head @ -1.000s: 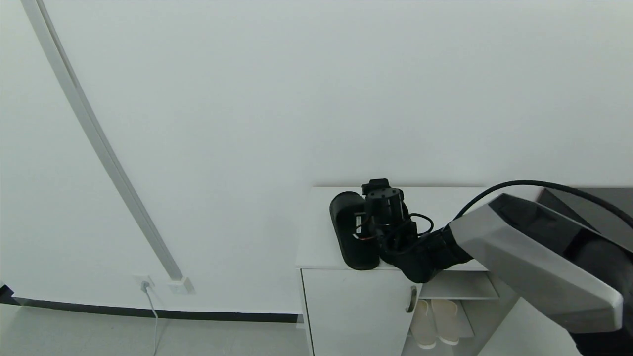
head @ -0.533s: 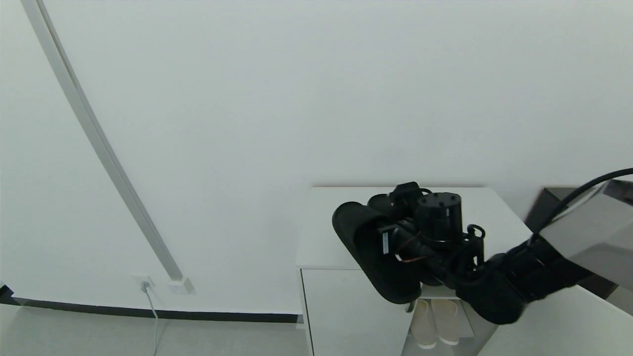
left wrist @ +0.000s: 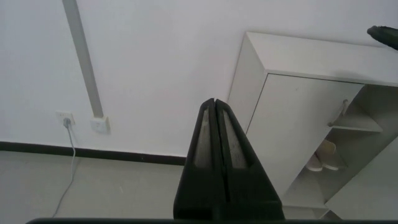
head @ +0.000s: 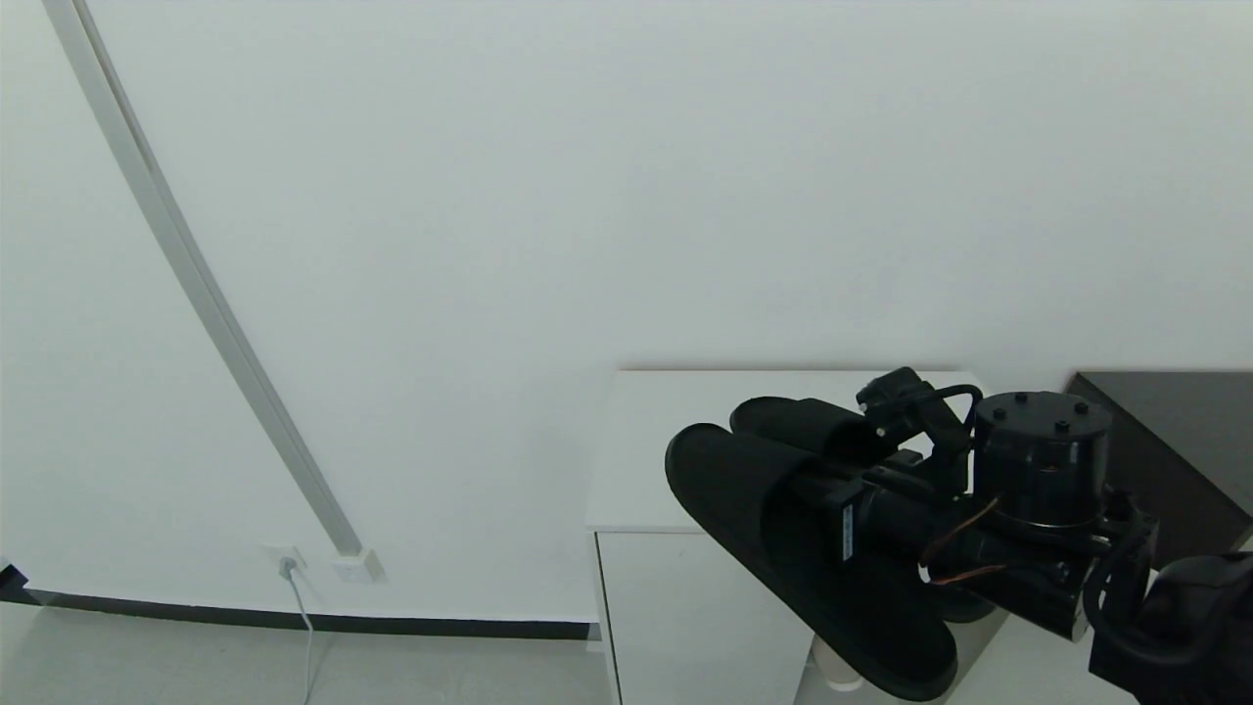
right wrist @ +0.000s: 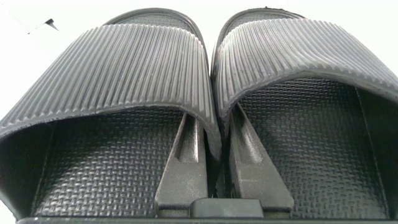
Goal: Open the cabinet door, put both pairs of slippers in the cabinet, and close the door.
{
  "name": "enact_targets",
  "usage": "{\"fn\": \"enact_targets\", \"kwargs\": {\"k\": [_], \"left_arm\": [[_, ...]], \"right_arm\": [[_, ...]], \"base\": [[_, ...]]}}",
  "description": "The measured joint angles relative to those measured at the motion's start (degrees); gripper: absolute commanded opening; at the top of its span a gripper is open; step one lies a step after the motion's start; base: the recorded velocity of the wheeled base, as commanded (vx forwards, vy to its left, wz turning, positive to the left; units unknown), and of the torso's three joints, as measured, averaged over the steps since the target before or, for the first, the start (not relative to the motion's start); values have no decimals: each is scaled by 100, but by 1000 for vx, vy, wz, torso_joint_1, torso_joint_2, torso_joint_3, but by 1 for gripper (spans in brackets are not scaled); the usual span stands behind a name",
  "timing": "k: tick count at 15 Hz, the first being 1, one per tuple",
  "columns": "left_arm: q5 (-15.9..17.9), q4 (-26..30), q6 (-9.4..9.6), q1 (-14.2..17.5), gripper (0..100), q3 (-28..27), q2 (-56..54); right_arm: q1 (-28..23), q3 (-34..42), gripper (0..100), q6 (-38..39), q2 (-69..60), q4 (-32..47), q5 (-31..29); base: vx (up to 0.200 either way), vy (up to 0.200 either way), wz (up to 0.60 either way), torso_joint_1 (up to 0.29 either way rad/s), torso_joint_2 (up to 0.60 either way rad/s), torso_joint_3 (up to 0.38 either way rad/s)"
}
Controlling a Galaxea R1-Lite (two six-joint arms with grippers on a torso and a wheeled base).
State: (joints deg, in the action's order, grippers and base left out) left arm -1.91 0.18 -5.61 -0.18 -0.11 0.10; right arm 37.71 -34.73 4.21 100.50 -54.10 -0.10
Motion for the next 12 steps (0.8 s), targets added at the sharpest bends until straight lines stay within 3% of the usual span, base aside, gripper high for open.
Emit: {"fn": "enact_targets", "kwargs": {"k": [3,11,12], "left_arm": [[-16,0,-7,0,0,0,0],[-18,0,-7,2,0,1,0],[-18,0,-9,0,0,1,0]], "right_arm": [[16,28,0,-11,-83,0,0],[18,65,0,-24,-96,7,-15],[16,65,0,-24,-85,-6,-17]], "base": [[0,0,0,0,0,0],[-200,0,0,2,2,2],[0,0,0,0,0,0]]}}
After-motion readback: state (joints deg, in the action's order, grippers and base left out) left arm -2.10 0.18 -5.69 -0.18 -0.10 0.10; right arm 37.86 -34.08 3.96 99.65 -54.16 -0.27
